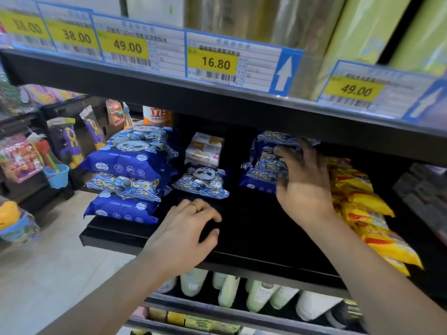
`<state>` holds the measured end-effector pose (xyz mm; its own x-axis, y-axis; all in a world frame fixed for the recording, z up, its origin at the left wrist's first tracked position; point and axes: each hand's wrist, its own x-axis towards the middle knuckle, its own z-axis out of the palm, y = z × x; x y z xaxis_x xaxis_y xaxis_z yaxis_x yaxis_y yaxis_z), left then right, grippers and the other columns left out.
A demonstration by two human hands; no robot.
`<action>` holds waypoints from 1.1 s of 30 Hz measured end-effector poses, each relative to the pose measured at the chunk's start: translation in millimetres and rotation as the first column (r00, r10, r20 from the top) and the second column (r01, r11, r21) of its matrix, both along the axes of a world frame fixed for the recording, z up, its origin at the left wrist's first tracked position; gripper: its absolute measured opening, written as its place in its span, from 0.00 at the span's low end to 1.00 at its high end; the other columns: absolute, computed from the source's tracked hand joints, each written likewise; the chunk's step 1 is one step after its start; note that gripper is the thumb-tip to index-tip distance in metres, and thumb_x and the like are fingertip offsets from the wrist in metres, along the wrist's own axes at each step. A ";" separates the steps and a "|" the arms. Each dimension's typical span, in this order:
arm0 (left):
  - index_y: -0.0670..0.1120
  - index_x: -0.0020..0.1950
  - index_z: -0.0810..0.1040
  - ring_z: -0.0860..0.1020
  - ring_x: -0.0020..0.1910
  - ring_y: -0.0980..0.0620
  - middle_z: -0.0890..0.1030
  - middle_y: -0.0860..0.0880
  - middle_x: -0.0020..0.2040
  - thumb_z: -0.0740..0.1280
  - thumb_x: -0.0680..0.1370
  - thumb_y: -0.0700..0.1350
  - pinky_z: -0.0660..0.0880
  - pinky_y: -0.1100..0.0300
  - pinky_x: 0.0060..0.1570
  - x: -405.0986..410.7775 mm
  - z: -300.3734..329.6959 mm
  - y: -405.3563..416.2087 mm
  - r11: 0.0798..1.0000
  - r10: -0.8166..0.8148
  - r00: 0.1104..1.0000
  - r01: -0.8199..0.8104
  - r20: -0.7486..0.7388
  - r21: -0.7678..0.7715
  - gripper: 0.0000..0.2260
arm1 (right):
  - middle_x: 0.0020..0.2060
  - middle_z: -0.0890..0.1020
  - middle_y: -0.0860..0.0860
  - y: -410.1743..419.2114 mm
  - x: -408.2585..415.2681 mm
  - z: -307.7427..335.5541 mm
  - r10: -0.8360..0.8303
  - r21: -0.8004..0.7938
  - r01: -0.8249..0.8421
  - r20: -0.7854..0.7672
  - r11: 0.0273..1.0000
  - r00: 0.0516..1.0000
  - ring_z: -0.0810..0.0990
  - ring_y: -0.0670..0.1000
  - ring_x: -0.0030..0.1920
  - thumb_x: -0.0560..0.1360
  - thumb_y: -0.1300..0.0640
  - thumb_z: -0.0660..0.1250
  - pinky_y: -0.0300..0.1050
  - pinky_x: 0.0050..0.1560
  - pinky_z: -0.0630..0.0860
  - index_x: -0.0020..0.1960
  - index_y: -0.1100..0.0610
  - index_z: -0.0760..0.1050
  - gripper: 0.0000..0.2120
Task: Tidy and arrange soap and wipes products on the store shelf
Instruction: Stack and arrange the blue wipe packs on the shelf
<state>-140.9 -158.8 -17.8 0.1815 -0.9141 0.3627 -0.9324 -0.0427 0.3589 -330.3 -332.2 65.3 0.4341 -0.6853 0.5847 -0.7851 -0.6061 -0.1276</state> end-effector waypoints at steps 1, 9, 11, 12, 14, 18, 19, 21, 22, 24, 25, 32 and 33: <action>0.60 0.64 0.78 0.70 0.59 0.56 0.74 0.62 0.60 0.65 0.81 0.57 0.69 0.54 0.64 1.0 -0.7 0.7 1.000 0.000 1.000 0.000 -0.009 0.002 0.12 | 0.79 0.60 0.55 -7.1 0.0 2.1 -0.004 0.072 0.006 -0.028 0.997 1.000 0.64 0.65 0.75 0.78 0.58 0.67 0.59 0.74 0.65 0.76 0.44 0.68 0.28; 0.60 0.63 0.78 0.71 0.59 0.56 0.75 0.63 0.59 0.65 0.81 0.57 0.70 0.53 0.65 2.4 -2.3 2.4 1.000 0.000 0.999 -0.001 -0.037 -0.013 0.12 | 0.78 0.64 0.46 -23.2 -5.1 -2.8 0.034 0.084 -0.034 -0.004 0.996 0.999 0.71 0.59 0.71 0.80 0.57 0.68 0.53 0.60 0.78 0.74 0.36 0.69 0.28; 0.60 0.63 0.78 0.71 0.59 0.56 0.75 0.63 0.59 0.64 0.80 0.58 0.70 0.53 0.65 2.6 -2.1 2.7 1.000 -0.003 0.999 0.003 -0.043 -0.009 0.13 | 0.76 0.67 0.46 -20.9 -7.8 -7.8 0.052 0.042 -0.053 0.019 0.998 0.998 0.72 0.59 0.70 0.79 0.59 0.68 0.52 0.59 0.77 0.74 0.37 0.70 0.28; 0.60 0.63 0.78 0.71 0.59 0.56 0.75 0.64 0.59 0.62 0.80 0.59 0.70 0.53 0.65 2.5 -2.0 2.6 1.000 -0.007 0.999 0.006 -0.046 -0.007 0.13 | 0.75 0.68 0.46 -20.3 -9.2 -9.4 0.057 0.038 -0.059 0.031 0.998 0.998 0.72 0.58 0.70 0.79 0.59 0.68 0.52 0.59 0.77 0.74 0.37 0.70 0.28; 0.61 0.63 0.78 0.71 0.59 0.57 0.75 0.64 0.59 0.61 0.79 0.60 0.70 0.53 0.65 2.3 -1.8 2.1 1.000 -0.008 0.999 0.008 -0.051 -0.004 0.14 | 0.75 0.68 0.45 -19.8 -11.5 -11.3 0.069 0.044 -0.071 0.045 0.996 0.997 0.72 0.58 0.70 0.79 0.59 0.67 0.52 0.60 0.77 0.74 0.36 0.70 0.28; 0.60 0.62 0.78 0.71 0.59 0.57 0.75 0.64 0.59 0.64 0.80 0.58 0.71 0.52 0.64 2.5 -3.0 1.7 1.000 -0.004 0.998 0.004 -0.057 -0.010 0.12 | 0.76 0.67 0.44 -19.4 -15.4 -9.9 0.095 0.061 -0.097 0.037 0.993 0.995 0.70 0.57 0.71 0.80 0.59 0.66 0.53 0.62 0.75 0.75 0.36 0.69 0.28; 0.60 0.62 0.78 0.71 0.58 0.56 0.75 0.64 0.58 0.64 0.80 0.57 0.71 0.52 0.64 2.4 -3.2 1.8 1.000 -0.004 0.998 0.003 -0.060 -0.013 0.12 | 0.76 0.67 0.44 -18.6 -16.8 -10.0 0.103 0.064 -0.105 0.043 0.992 0.994 0.70 0.57 0.71 0.80 0.59 0.66 0.53 0.62 0.75 0.75 0.36 0.69 0.28; 0.60 0.62 0.79 0.71 0.58 0.57 0.75 0.64 0.58 0.66 0.80 0.56 0.71 0.52 0.64 2.0 -3.7 1.6 1.000 -0.002 0.998 0.001 -0.065 -0.017 0.11 | 0.76 0.68 0.45 -16.7 -19.7 -11.1 0.128 0.061 -0.131 0.054 0.989 0.990 0.70 0.57 0.71 0.80 0.59 0.66 0.54 0.62 0.76 0.75 0.37 0.69 0.27; 0.60 0.62 0.79 0.71 0.58 0.57 0.75 0.64 0.58 0.67 0.80 0.56 0.71 0.52 0.64 2.0 -4.0 1.4 1.000 -0.001 0.998 0.000 -0.064 -0.017 0.11 | 0.76 0.68 0.45 -16.1 -20.8 -11.2 0.140 0.059 -0.143 0.053 0.988 0.989 0.70 0.57 0.71 0.80 0.59 0.66 0.54 0.63 0.77 0.75 0.37 0.69 0.27; 0.60 0.62 0.79 0.71 0.58 0.57 0.75 0.64 0.59 0.67 0.80 0.56 0.71 0.52 0.64 2.0 -5.0 1.2 1.000 0.002 0.998 -0.003 -0.060 -0.017 0.11 | 0.76 0.67 0.45 -16.1 -21.3 -9.4 0.150 0.070 -0.154 0.049 0.986 0.987 0.70 0.57 0.71 0.81 0.59 0.65 0.55 0.64 0.76 0.75 0.37 0.69 0.27; 0.60 0.62 0.79 0.72 0.58 0.57 0.75 0.64 0.59 0.66 0.80 0.56 0.71 0.53 0.64 2.2 -5.4 1.4 1.000 0.004 0.998 -0.005 -0.060 -0.016 0.11 | 0.76 0.67 0.45 -16.4 -20.6 -7.8 0.151 0.080 -0.154 0.048 0.985 0.987 0.70 0.57 0.71 0.81 0.59 0.65 0.55 0.64 0.76 0.75 0.38 0.69 0.27; 0.61 0.64 0.78 0.71 0.58 0.58 0.75 0.65 0.60 0.65 0.81 0.56 0.71 0.54 0.66 1.4 -6.8 3.2 1.000 0.011 0.998 -0.012 -0.055 -0.019 0.12 | 0.74 0.69 0.47 -21.3 -11.2 1.3 0.075 0.069 -0.075 0.000 0.995 0.997 0.73 0.59 0.68 0.81 0.56 0.66 0.54 0.59 0.78 0.75 0.37 0.69 0.26; 0.61 0.64 0.78 0.71 0.59 0.59 0.75 0.65 0.60 0.65 0.81 0.56 0.71 0.55 0.66 1.3 -7.2 3.9 1.000 0.012 0.998 -0.013 -0.056 -0.017 0.12 | 0.74 0.69 0.47 -22.5 -9.1 1.5 0.054 0.065 -0.054 -0.001 0.996 0.999 0.74 0.59 0.68 0.81 0.56 0.66 0.54 0.58 0.79 0.75 0.37 0.69 0.26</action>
